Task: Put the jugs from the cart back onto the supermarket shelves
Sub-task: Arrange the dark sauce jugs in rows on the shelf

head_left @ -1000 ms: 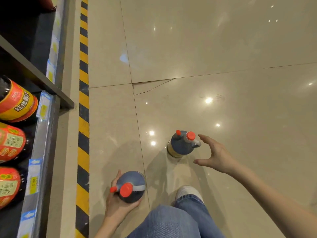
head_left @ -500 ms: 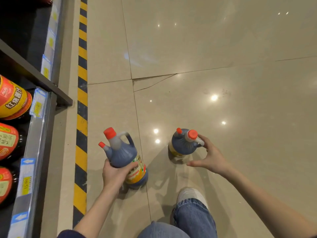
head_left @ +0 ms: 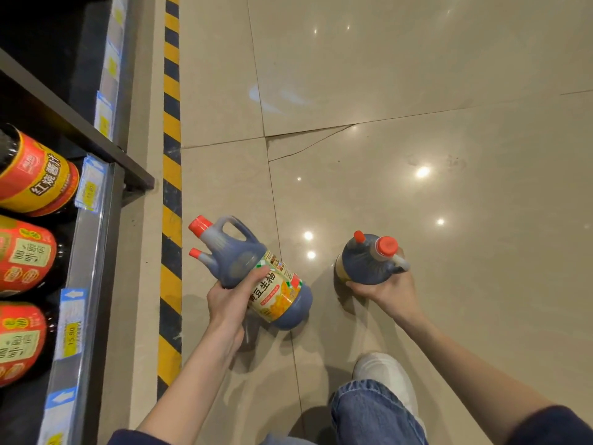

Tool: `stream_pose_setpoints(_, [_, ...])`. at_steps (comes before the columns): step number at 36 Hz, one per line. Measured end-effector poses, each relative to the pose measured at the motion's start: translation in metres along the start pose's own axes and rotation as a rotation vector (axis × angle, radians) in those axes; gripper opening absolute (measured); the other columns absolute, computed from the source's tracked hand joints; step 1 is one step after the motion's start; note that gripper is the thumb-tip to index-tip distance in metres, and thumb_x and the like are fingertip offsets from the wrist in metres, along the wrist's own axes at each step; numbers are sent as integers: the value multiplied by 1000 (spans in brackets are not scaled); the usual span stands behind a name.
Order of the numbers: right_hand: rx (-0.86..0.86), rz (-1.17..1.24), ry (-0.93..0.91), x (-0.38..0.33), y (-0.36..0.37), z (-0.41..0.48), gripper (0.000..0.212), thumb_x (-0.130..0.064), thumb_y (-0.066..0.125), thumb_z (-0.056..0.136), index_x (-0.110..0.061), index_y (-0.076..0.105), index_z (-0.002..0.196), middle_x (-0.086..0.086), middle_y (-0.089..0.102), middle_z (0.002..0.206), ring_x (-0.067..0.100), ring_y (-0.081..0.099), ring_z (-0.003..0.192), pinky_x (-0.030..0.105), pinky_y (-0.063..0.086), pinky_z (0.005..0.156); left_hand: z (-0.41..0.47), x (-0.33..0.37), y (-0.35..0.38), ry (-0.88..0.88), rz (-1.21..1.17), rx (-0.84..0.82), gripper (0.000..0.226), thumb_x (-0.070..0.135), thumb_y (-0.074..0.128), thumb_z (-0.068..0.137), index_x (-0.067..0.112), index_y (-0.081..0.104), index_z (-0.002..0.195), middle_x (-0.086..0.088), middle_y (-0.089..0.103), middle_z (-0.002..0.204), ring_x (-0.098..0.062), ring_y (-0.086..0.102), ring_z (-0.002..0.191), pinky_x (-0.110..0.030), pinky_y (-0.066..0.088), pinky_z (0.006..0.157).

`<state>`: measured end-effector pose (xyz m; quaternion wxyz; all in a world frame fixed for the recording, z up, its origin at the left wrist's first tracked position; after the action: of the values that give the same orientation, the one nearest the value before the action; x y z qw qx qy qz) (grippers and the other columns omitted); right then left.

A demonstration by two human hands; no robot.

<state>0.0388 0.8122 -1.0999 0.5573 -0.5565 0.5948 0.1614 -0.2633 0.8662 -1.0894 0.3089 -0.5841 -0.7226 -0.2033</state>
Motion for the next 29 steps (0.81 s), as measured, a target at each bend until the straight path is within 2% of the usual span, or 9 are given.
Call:
stream_pose_setpoints(4, [84,44,34,1,3,2,74,-12,91,52,-14,51,114,-10,60,100,-6,59,86,9,48,67,1,3,-1,2,16,-4,47,15,82,68,10,62,111,-4,71,98,-17,67,87,-30,52,65])
stream_pose_setpoints(9, [152,89,106,-5,-2,11,62,-22,90,53,-16,56,104,-5,63,96,10,62,88,29,52,74,1,8,-3,5,39,-2,50,16,83,68,10,61,113,-6,70,102,-18,67,89,-31,53,68])
stream_pose_setpoints(12, [166,268,222,-4,3,15,57,-20,88,57,-21,59,106,-11,65,97,6,64,90,29,52,75,0,12,-5,9,47,-2,46,16,83,68,12,61,109,-6,70,102,-20,67,90,-34,54,74])
stream_pose_setpoints(16, [219,575,442,7,19,1,63,-18,84,66,-13,57,123,1,66,111,11,65,88,23,51,66,0,23,-8,27,62,-5,46,16,83,67,14,61,107,-5,70,100,-22,67,93,-39,55,80])
stream_pose_setpoints(18, [226,660,531,11,26,-9,62,-17,81,68,-12,55,124,5,66,112,16,65,90,27,52,70,-2,31,-12,43,65,-7,48,14,84,66,13,62,109,-4,70,100,-23,67,94,-38,56,80])
stream_pose_setpoints(22, [142,617,552,-4,29,-26,53,-17,79,70,-16,57,118,6,66,115,23,64,101,36,52,85,-13,51,-20,64,98,3,53,15,85,64,11,62,112,-4,71,102,-21,68,94,-35,55,76])
stream_pose_setpoints(25, [65,589,537,-31,21,-37,47,-16,77,73,-16,57,116,5,67,111,21,63,98,34,51,81,-34,69,-26,83,99,22,46,12,86,63,13,62,102,-2,70,98,-17,67,89,-29,52,69])
stream_pose_setpoints(27, [14,571,526,-53,13,-45,54,-16,78,72,-13,56,122,6,67,112,21,63,98,31,51,76,-54,81,-29,83,96,30,36,8,84,65,18,61,91,1,69,91,-14,66,83,-27,51,65])
stream_pose_setpoints(29, [-30,560,513,-80,4,-53,66,-21,82,66,-13,54,125,7,67,113,21,64,97,29,51,70,-75,93,-35,66,102,41,36,9,86,62,19,62,87,0,70,90,-16,67,84,-30,53,71])
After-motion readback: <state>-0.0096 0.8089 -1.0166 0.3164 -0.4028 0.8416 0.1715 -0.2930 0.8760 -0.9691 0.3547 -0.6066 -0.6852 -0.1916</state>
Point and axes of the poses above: each hand's wrist, its own z-axis towards the middle knuckle, its own y-axis out of the palm, x = y × z, the point moved 9 cm from there along z, towards the middle knuckle
